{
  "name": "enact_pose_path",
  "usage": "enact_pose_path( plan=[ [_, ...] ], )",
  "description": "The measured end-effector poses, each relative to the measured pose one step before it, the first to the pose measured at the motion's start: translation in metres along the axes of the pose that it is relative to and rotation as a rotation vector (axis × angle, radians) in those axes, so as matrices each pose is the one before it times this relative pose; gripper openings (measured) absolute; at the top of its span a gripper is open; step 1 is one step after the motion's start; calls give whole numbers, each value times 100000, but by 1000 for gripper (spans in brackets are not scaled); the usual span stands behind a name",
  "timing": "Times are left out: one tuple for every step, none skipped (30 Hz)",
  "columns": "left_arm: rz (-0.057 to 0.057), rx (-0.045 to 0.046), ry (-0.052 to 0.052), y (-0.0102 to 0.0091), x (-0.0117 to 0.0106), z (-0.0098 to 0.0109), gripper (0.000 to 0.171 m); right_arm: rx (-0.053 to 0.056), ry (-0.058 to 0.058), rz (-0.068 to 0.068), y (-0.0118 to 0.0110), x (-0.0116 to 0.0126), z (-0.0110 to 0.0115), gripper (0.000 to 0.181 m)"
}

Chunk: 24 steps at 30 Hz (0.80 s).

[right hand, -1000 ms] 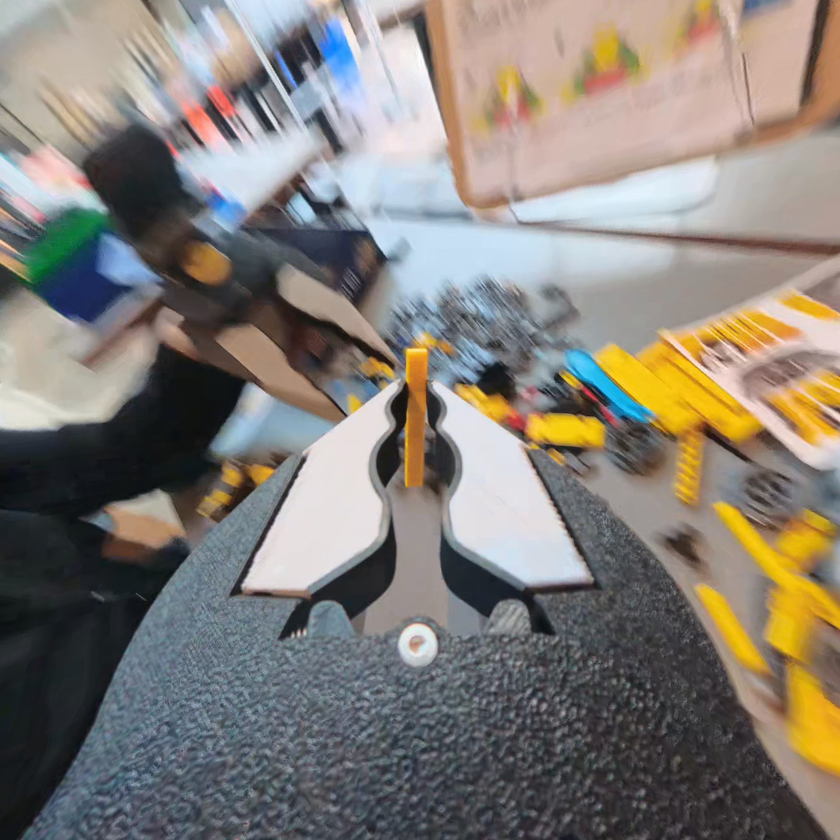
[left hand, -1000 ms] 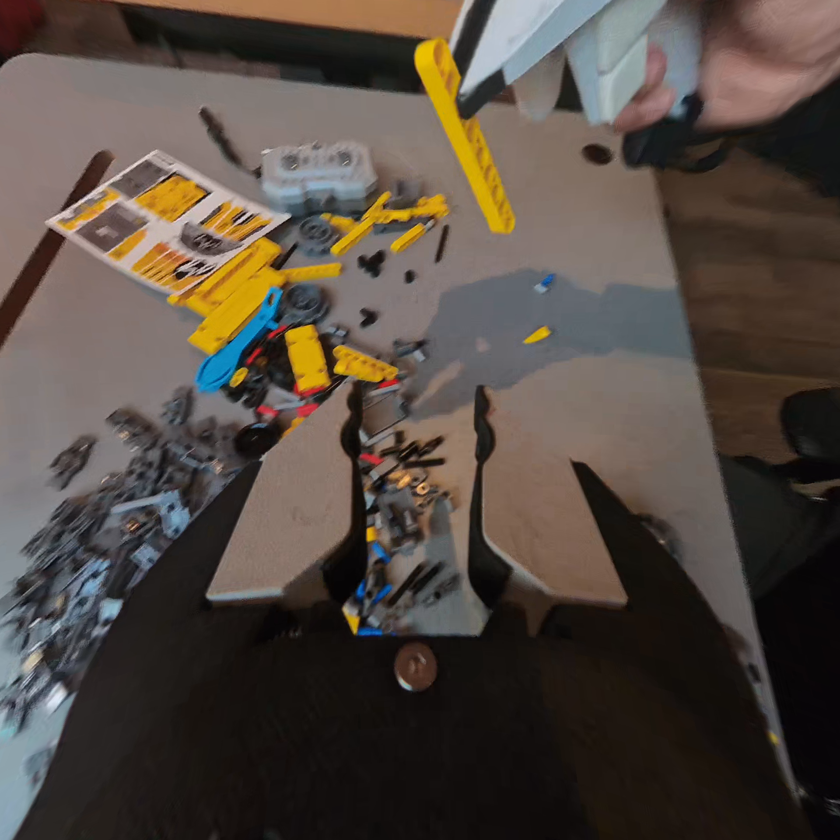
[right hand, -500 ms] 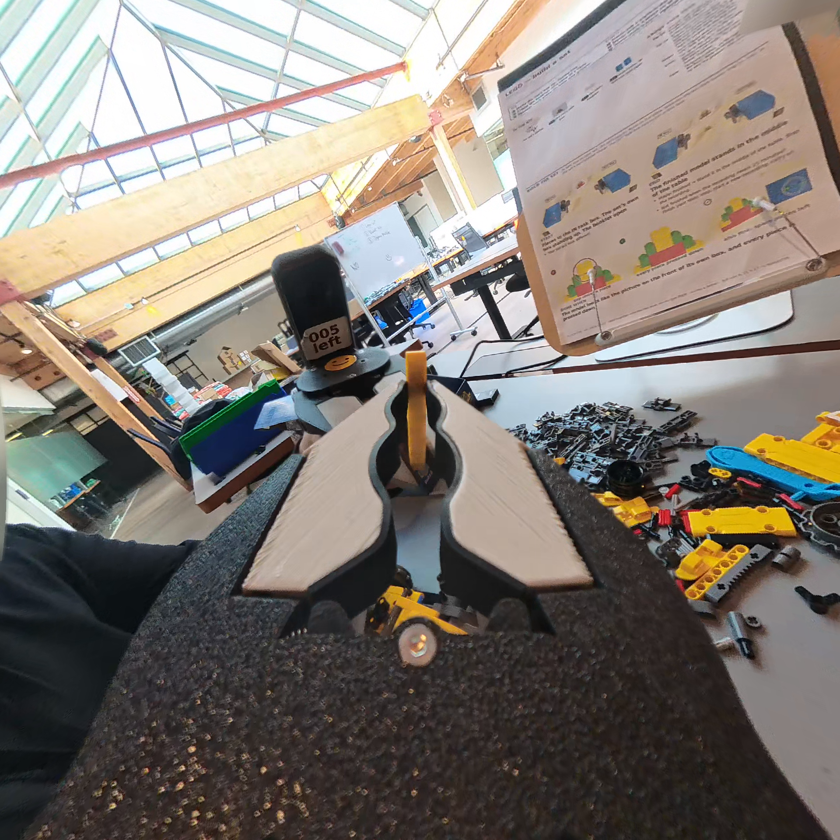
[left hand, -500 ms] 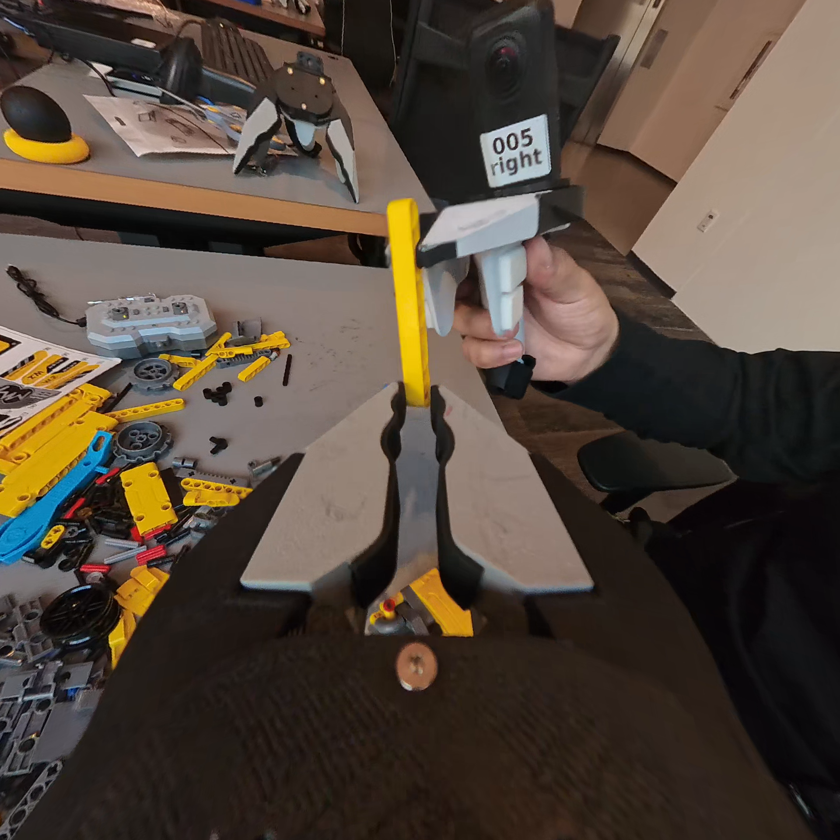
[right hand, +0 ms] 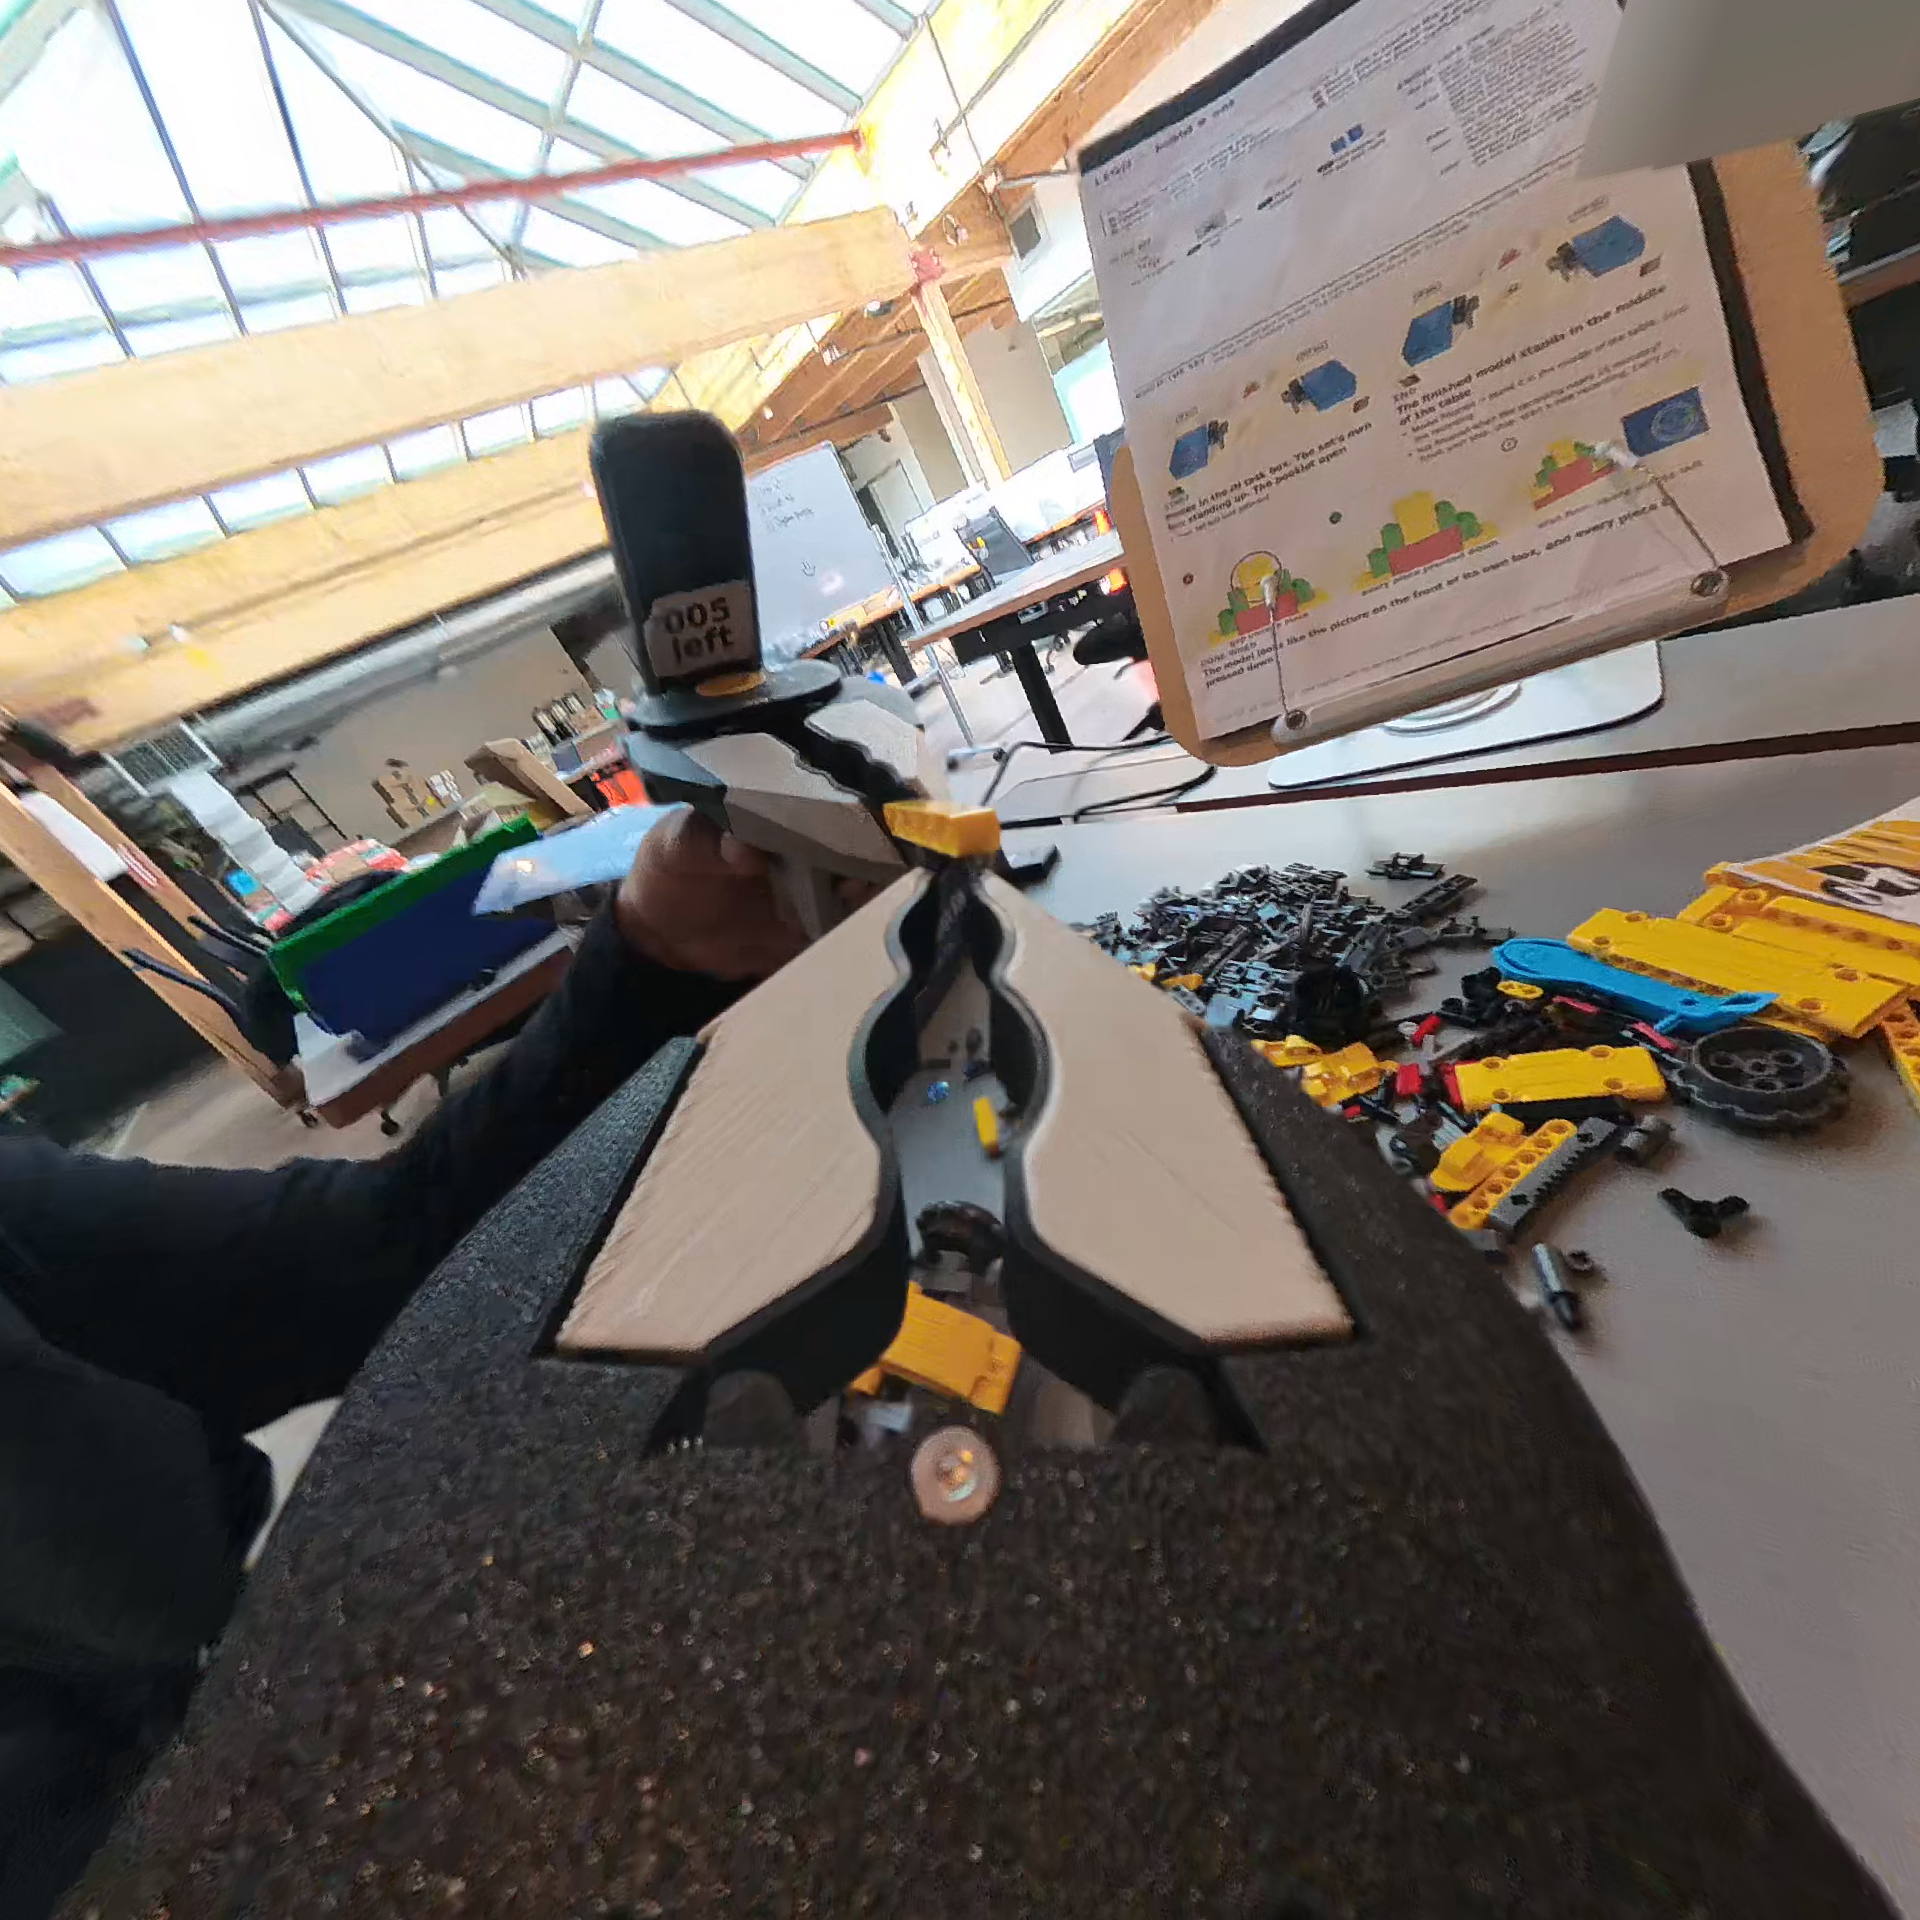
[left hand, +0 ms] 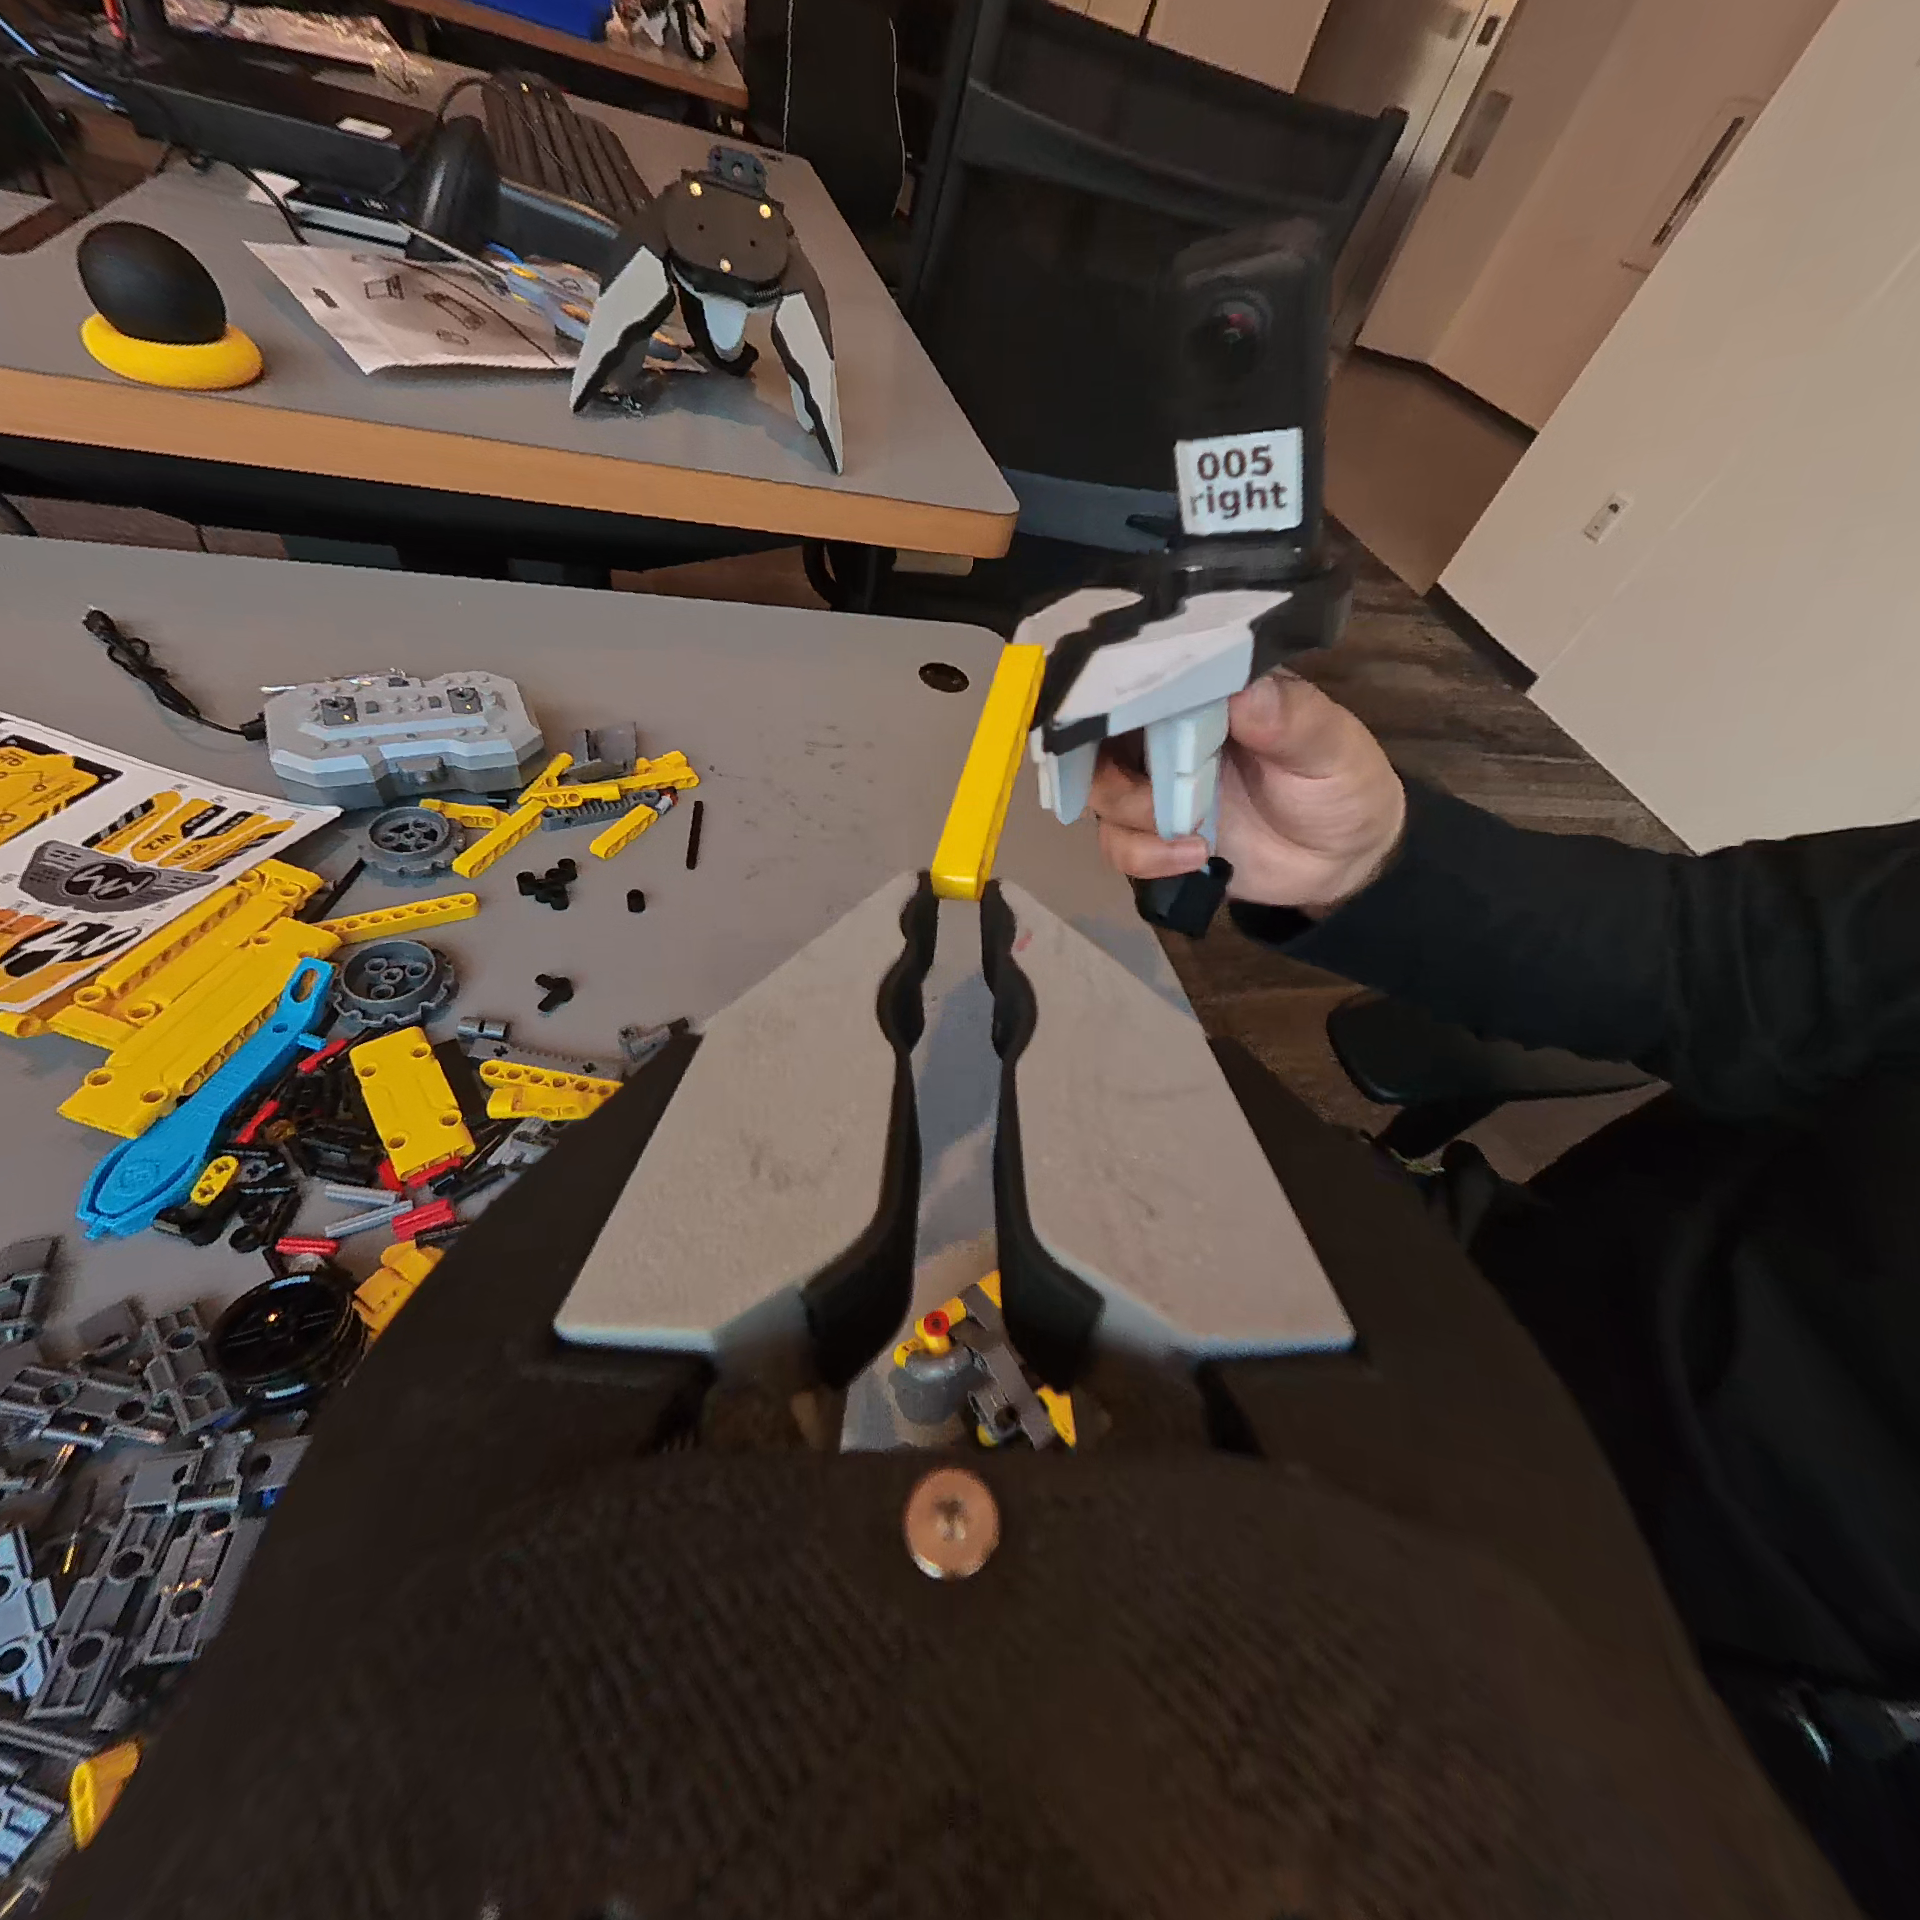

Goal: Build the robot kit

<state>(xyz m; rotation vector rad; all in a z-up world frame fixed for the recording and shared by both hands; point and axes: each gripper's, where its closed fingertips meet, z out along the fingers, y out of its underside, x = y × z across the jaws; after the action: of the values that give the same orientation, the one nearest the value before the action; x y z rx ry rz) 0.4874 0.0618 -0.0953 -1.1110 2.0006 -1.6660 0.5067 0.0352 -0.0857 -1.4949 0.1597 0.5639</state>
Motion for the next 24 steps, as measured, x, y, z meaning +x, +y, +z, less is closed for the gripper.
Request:
enact_pose_path(
  plan=[
    [-359,-1161,1108,230,104,-16,6,-4457,2108,-4963,480,204,-62,9],
    [-469,-680,476,157,3,-18,6,-4859,1247,-5139,535,-16,-3,10],
    [-484,-633,-140,143,-96,-2,5,-4122,1680,-4521,374,-14,50,14],
    [-464,-1072,677,222,17,10,5,-2968,2266,-4475,158,60,33,21],
    [-376,-982,1022,239,64,26,5,-2290,1634,-4210,14,20,-3,27],
    [-673,-666,709,177,10,7,5,-1756,1098,-3046,-78,35,-39,30],
    [-912,-668,1172,176,82,28,5,-834,-199,-1598,-189,-54,-43,33],
    [-597,-344,1623,113,177,50,5,-600,-1592,-32,-138,-160,-2,34],
    [-275,227,1256,9,157,52,5,-991,-2185,1081,22,-199,63,28],
    [-229,-55,1035,25,141,54,5,-926,-1644,965,102,-145,48,14],
    [-248,-75,-5,15,-7,56,5,-3,839,608,66,188,27,13],
    [-29,-175,-176,51,-39,56,5,300,-229,449,21,18,-27,12],
    [-55,-232,336,54,28,58,6,1280,-1374,716,-82,-189,-84,11],
    [73,171,176,-2,16,42,6,780,-944,615,-11,-121,-77,11],
    [606,-35,-773,11,-114,45,6,-32,110,566,125,47,-19,11],
    [1391,-999,-2747,147,-358,41,6,222,269,1096,120,108,17,10],
    [2413,-2033,-4429,286,-594,-1,6,528,1180,2105,93,316,25,8],
    [3712,-1870,-5161,257,-650,-53,12,1722,2681,2186,-49,620,-77,7],
    [4458,-1777,-6064,222,-743,-87,19,1518,1159,2195,-47,461,-93,7],
    [4912,-1682,-5760,177,-658,-132,18,1020,-102,2761,11,286,-68,7],
    [4517,-829,-4517,63,-422,-130,16,903,-130,2783,31,254,-49,7],
    [3622,-361,-3353,-48,-256,-117,15,987,-303,1638,8,132,-33,7],
    [2651,-21,-2057,-122,-78,-105,14,374,-1103,709,47,-41,0,7],
    [2489,679,587,-232,317,-115,12,-8,-660,767,61,-25,-5,7]
  ],
)
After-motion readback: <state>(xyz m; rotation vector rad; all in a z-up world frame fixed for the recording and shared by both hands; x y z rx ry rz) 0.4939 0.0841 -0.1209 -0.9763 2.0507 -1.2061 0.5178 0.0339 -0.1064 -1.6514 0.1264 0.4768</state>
